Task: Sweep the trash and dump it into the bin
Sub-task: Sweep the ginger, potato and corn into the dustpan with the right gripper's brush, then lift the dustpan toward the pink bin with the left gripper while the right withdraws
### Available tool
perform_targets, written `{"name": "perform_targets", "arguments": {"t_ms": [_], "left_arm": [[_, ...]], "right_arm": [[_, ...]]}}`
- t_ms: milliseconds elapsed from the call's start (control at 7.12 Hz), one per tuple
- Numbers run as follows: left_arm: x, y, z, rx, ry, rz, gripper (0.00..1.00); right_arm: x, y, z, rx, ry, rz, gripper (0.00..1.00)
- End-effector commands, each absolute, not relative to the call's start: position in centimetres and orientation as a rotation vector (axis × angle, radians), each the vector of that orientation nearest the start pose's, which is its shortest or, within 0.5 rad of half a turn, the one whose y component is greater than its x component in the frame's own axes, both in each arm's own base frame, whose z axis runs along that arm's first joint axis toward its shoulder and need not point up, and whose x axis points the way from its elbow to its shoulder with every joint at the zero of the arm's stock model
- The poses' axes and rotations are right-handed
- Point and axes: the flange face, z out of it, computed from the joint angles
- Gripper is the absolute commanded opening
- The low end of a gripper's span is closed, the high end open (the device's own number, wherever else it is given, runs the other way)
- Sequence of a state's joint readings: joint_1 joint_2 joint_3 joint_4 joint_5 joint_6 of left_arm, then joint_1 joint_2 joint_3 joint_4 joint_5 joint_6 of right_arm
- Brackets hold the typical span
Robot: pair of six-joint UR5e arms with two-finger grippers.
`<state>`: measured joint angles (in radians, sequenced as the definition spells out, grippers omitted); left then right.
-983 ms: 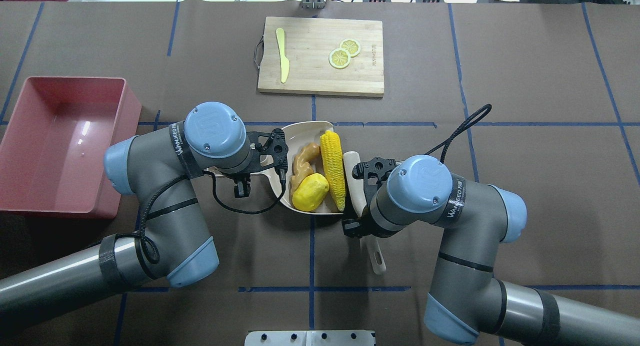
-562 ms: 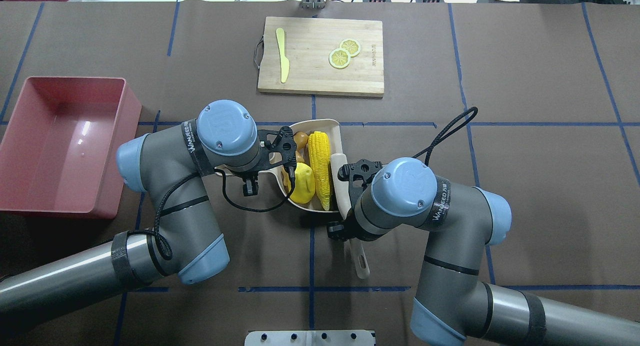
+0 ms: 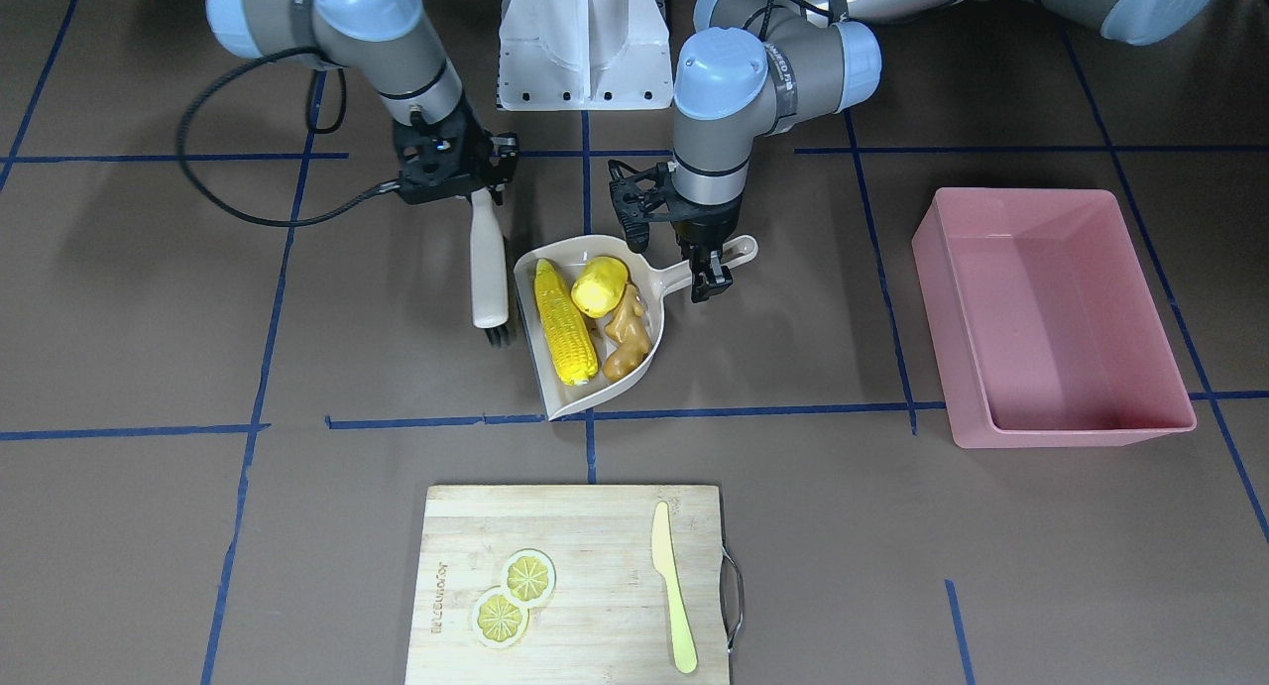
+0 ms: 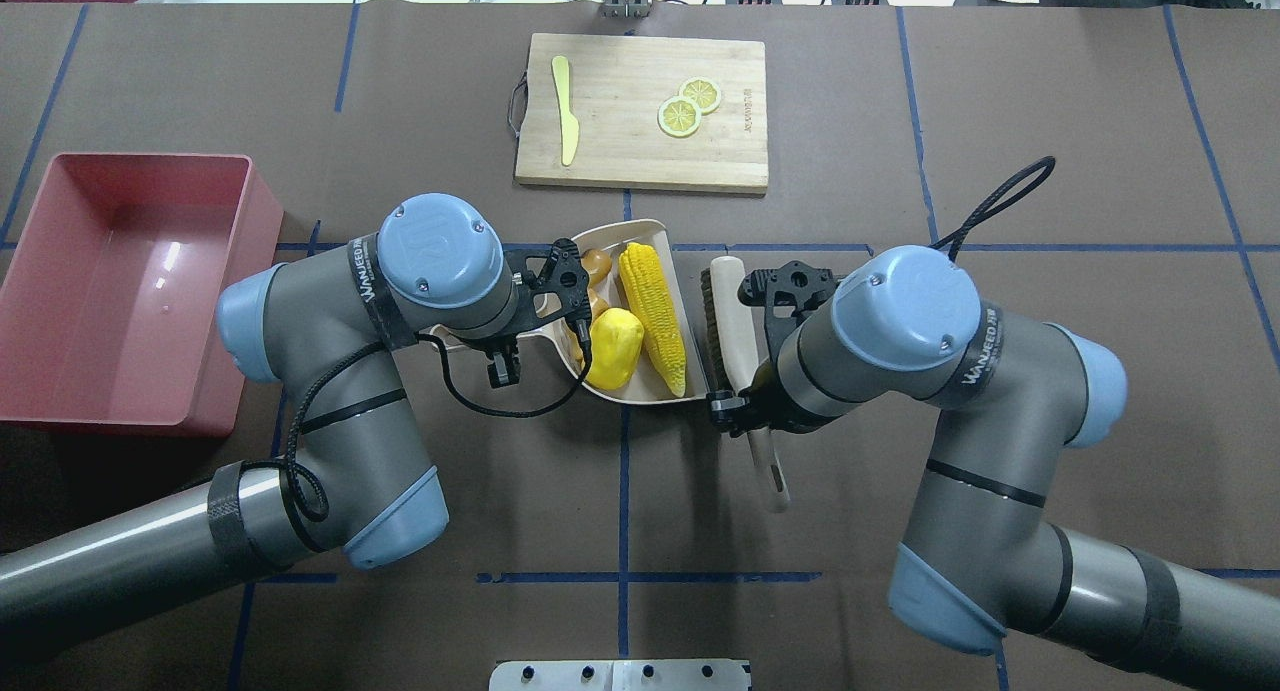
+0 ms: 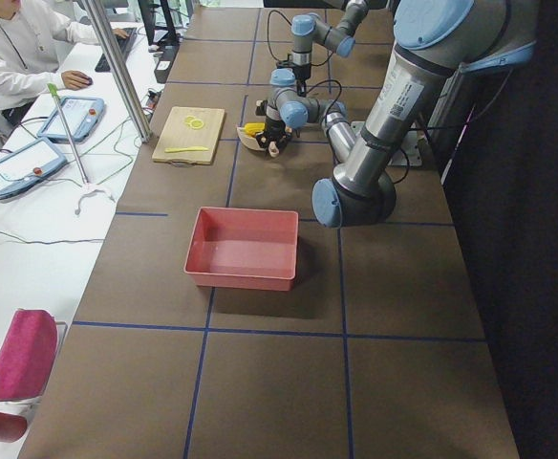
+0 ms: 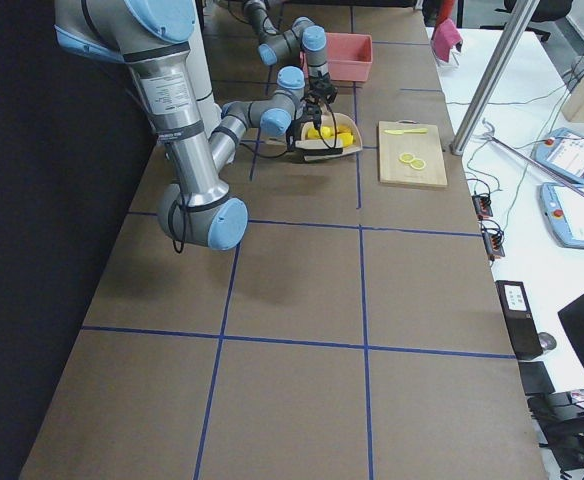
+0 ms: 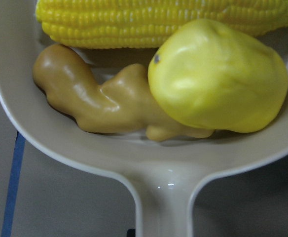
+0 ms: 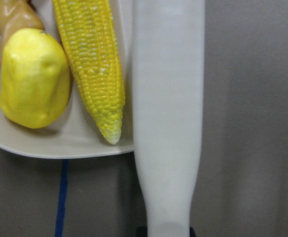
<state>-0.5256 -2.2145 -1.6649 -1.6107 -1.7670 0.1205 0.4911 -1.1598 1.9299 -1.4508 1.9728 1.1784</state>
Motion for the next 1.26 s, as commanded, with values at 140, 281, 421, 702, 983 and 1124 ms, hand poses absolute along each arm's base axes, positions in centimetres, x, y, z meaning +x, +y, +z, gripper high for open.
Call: {"name": "perform_targets", "arguments": {"t_ms": [140,281,421,702,983,1124], "left_arm": [[52.5,-43.6,26.2,0.718,0.655,1.024,0.04],[52.7,-43.6,26.4,0.724,0.664,1.015,0.04],[52.5,-43.5,26.1,0.725,0.671,1.004,0.04],[50.3,-43.9,23.8,0.764,0.699,0.952,0.03],[44.0,-44.0,24.5,0.793,0.697,0.903,0.02],[39.9,-44.7,26.6,0.756,0.715,0.880,0.02]], "right_arm": [[-45.7,-36.3,26.5,0.025,-0.937,-0.075,0.00],[-46.0,-36.1,26.7,0.022,-0.933,-0.078,0.00],[-45.6,-36.2,26.3,0.026,-0.941,-0.078,0.00],[-41.2,-37.7,29.3,0.037,-0.917,-0.082,0.00],[-36.3,-38.3,33.1,0.042,-0.870,-0.056,0.00],[-35.2,-38.6,34.3,0.050,-0.854,-0.058,0.00]]}}
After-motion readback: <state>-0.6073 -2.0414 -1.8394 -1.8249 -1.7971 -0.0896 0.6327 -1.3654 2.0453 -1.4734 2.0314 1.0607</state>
